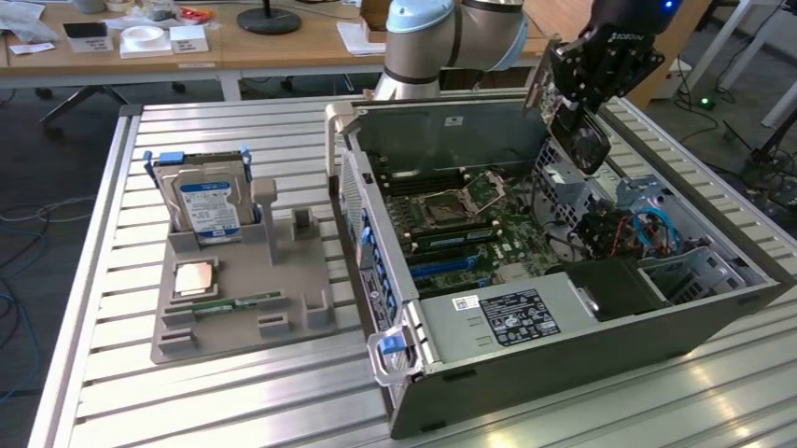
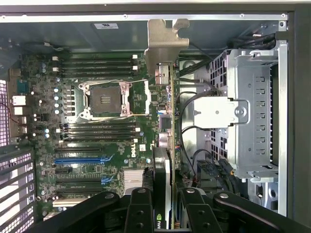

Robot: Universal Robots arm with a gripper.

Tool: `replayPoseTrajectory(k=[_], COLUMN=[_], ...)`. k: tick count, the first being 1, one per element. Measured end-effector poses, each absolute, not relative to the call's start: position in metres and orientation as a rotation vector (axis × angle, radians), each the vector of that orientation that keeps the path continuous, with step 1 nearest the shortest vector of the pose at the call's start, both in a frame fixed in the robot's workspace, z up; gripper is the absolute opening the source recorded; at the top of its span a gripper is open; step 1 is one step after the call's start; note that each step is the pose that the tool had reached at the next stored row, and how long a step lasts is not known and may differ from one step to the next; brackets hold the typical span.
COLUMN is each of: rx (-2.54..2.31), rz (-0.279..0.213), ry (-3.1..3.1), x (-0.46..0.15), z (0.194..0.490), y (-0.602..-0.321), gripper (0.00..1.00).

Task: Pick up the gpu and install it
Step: 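Insert the gpu into the slot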

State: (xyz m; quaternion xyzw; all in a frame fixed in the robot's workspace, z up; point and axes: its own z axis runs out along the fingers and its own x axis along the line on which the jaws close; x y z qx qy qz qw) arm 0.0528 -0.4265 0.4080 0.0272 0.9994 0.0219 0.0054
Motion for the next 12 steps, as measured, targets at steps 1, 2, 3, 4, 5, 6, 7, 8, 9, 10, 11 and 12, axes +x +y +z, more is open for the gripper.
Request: replayPoseTrajectory(k=[1,2,3,4,5,6,7,8,9,10,11,12], rx=[0.085,0.085,0.085,0.085,0.085,0.085,0.085,0.081,0.07,0.055,0.036,0.015], rz=[0.068,0.068,0.068,0.069,0.068,0.069,0.069,0.068,0.069,0.069,0.069,0.069], ry=[3.129,3.129,3.129,3.129,3.129,3.129,3.129,3.129,3.129,3.13,3.13,3.131], x=[0.0528,0.0528,0.0528,0.0528,0.0528,0.0528,0.0528,0.0528,0.0527,0.0527,0.0527,0.0526], z=[0.408,0.408,0.408,0.408,0.408,0.408,0.408,0.408,0.408,0.408,0.408,0.408], y=[-0.4265,-0.4265,-0.4265,-0.4265,-0.4265,-0.4265,-0.4265,-0.4265,-0.4265,-0.4265,-0.4264,-0.4264], gripper=[0.27,0.27,0.27,0.27,0.27,0.27,0.27,0.27,0.27,0.27,0.27,0.27])
